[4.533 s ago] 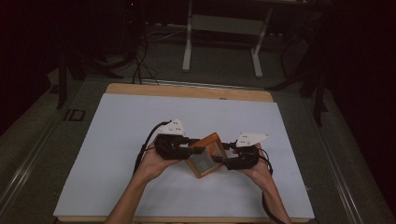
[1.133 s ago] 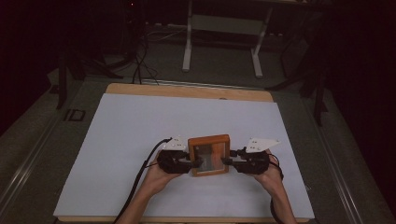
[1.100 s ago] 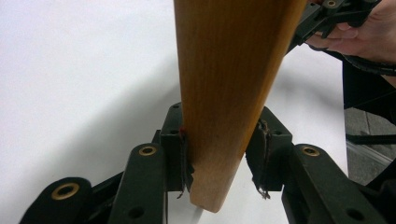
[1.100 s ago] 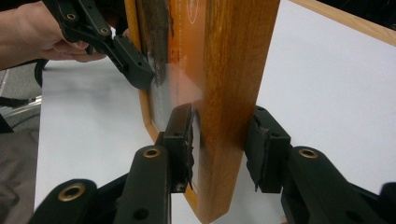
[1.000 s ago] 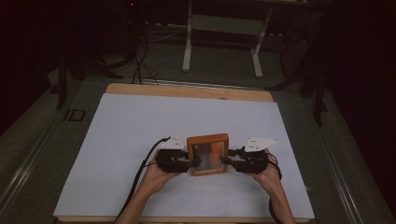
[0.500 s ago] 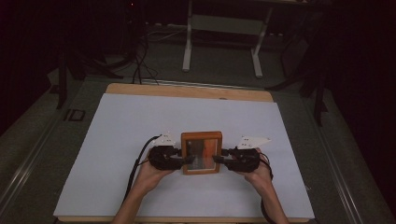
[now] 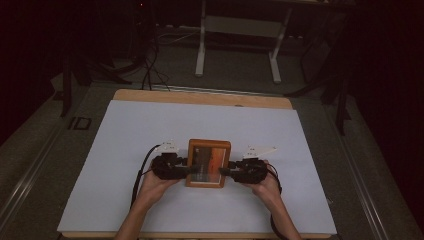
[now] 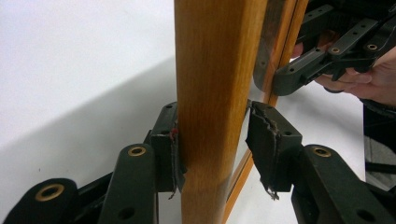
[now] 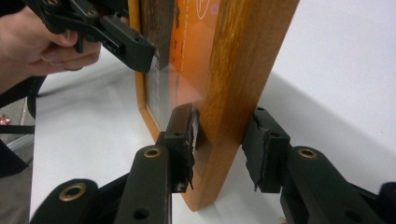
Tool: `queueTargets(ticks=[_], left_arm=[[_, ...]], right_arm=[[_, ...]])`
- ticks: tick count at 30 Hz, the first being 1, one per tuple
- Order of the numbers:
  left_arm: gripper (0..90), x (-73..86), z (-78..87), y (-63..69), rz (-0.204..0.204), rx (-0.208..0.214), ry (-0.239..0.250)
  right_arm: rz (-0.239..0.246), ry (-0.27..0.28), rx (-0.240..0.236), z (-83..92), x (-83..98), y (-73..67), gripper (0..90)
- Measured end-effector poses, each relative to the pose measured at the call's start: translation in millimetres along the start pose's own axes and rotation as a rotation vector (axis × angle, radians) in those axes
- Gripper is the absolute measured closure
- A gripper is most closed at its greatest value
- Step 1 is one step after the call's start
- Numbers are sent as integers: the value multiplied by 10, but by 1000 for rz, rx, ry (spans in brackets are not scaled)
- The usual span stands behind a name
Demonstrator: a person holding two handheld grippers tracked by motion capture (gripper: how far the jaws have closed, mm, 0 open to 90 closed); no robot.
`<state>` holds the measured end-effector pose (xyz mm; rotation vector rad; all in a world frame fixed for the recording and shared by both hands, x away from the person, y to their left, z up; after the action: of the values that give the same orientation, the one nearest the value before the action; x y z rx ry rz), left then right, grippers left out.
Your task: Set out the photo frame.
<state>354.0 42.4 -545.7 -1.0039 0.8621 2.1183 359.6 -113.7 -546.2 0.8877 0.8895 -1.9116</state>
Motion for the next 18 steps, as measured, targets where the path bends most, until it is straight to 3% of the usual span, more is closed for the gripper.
queueTargets(ticks=[4, 15, 18], left_arm=[[557, 40, -20, -76, 48, 9, 9], [507, 50, -57, -92, 57, -6, -4], [442, 65, -71, -87, 57, -1, -16]], right_arm=[[-2, -2, 18, -47, -28, 9, 646], [-14, 6, 3, -53, -15, 35, 644], [-11, -6, 3, -53, 2, 37, 574]])
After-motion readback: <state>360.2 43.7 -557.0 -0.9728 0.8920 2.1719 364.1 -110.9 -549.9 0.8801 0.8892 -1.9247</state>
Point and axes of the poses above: each handheld gripper's, and its own axes: z roughly backward along the jaws, x roughly out of its underside, y roughly to its right, the point moved 9 cm from there along -z, roughly forward along the jaws, and after that the axes turned 3 degrees about -x, right-handed, at the moved point
